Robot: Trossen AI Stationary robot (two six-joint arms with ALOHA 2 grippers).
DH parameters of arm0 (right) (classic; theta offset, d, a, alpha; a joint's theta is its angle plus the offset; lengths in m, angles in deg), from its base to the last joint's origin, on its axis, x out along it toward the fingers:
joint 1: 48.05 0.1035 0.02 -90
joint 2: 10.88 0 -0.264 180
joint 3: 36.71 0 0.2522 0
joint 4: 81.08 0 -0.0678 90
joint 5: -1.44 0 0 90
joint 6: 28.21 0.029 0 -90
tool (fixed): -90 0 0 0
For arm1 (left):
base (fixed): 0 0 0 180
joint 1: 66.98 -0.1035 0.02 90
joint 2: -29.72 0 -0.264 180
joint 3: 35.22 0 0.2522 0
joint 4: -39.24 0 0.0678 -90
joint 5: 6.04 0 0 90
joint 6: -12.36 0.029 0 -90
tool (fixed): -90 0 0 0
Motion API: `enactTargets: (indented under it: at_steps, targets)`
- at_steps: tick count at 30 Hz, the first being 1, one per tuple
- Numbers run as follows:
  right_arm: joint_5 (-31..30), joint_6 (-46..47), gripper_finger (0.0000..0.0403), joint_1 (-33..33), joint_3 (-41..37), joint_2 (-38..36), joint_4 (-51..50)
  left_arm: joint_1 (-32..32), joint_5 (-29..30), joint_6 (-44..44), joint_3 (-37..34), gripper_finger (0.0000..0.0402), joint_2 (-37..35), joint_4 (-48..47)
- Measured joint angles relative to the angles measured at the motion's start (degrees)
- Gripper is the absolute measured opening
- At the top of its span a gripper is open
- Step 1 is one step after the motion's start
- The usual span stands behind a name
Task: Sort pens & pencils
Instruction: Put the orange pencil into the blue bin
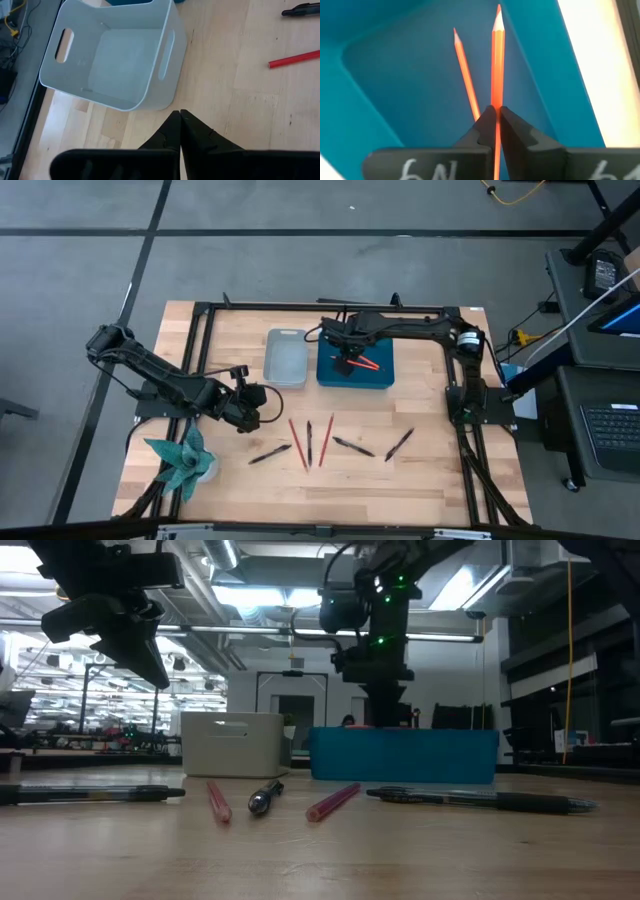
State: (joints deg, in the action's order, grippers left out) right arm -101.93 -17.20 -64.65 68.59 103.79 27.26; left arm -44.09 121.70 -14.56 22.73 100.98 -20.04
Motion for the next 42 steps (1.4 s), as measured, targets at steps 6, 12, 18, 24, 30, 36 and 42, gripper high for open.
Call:
enactTargets:
  at_steps: [6,12,18,24,30,36,42]
  targets:
    - [0.9,-0.9,0.0022,-0.8,0.0,1.6,1.2,0.0,0.0,0.0,0.0,0.0,0.0,0.0]
    - [1.4,-1.0,0.0022,-1.3,0.0,2.1,1.9,0.0,0.0,0.0,0.0,0.0,0.0,-0.1]
    - [1.5,-1.0,0.0022,-1.4,0.0,2.3,2.6,0.0,0.0,0.0,0.0,0.0,0.0,-0.1]
    - [3.0,-1.0,0.0022,-1.4,0.0,2.3,3.6,0.0,0.0,0.0,0.0,0.0,0.0,-0.1]
    - [3.0,-0.9,0.0022,-1.4,0.0,2.3,4.2,0.0,0.0,0.0,0.0,0.0,0.0,-0.1]
    - [4.1,-0.8,0.0022,-1.4,0.0,4.2,4.2,0.0,0.0,0.1,0.0,0.0,0.0,-0.1]
    - [4.1,-1.3,0.0022,-1.6,0.0,5.3,4.3,0.0,0.0,0.1,0.0,0.0,0.0,-0.1]
